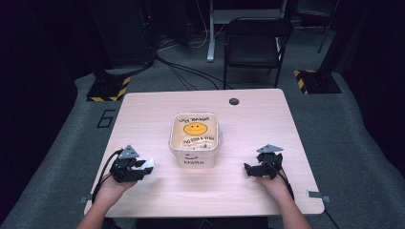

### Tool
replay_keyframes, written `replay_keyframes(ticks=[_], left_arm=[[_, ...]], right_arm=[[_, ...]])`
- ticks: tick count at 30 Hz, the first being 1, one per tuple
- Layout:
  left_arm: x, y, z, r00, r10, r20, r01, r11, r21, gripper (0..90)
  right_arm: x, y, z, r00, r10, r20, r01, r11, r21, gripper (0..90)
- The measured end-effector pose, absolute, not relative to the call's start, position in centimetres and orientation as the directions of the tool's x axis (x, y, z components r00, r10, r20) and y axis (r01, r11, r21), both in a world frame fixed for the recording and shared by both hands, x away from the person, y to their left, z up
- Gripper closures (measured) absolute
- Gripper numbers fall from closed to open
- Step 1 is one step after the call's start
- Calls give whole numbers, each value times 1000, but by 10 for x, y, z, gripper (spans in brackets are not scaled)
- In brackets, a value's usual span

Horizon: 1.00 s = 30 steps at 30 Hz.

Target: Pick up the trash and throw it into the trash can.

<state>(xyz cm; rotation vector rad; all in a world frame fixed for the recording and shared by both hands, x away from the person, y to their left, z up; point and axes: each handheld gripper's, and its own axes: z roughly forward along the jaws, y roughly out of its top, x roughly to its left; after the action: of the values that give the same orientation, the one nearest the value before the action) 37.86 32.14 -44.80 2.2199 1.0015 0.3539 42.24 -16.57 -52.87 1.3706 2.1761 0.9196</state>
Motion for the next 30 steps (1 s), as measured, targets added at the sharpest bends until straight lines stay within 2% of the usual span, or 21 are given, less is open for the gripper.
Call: replay_keyframes(ticks=[30], left_arm=[[391, 316, -403, 681, 732, -9, 536, -491, 687, 565]], right_arm=[[423, -166, -529, -438, 899, 4, 629, 303, 716, 0]])
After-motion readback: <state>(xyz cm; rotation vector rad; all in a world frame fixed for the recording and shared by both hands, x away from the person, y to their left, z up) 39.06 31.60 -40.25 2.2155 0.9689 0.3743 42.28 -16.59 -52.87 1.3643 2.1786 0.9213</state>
